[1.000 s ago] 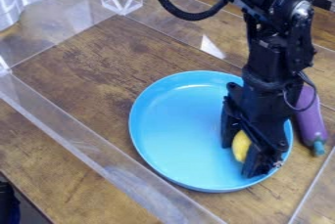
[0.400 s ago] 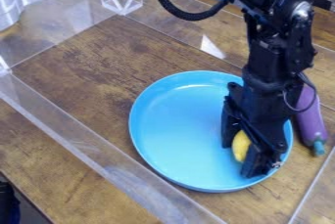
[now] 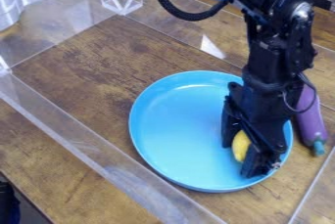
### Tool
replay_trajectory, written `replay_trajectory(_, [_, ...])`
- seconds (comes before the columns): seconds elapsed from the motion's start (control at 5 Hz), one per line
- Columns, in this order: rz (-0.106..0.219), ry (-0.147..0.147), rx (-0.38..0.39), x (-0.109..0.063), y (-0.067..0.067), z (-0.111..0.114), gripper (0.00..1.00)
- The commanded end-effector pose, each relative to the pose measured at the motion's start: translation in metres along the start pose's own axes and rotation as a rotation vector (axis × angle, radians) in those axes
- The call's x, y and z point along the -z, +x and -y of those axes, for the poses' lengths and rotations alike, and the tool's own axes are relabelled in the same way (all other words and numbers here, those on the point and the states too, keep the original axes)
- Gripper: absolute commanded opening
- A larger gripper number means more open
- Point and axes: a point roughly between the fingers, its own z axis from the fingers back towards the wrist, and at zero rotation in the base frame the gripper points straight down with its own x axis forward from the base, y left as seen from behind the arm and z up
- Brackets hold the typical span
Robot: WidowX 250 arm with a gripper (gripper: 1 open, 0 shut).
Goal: Remove the lemon from the blue tray and put it on the table
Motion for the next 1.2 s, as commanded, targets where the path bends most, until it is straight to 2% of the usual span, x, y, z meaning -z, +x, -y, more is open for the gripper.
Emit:
replay_trajectory(0.0, [-0.012, 0.004, 0.032, 0.0066, -0.0047, 0.0017, 0.00])
replay_trajectory(1.0, [-0.005, 0.021, 0.054, 0.0034, -0.0059, -0.0008, 0.00])
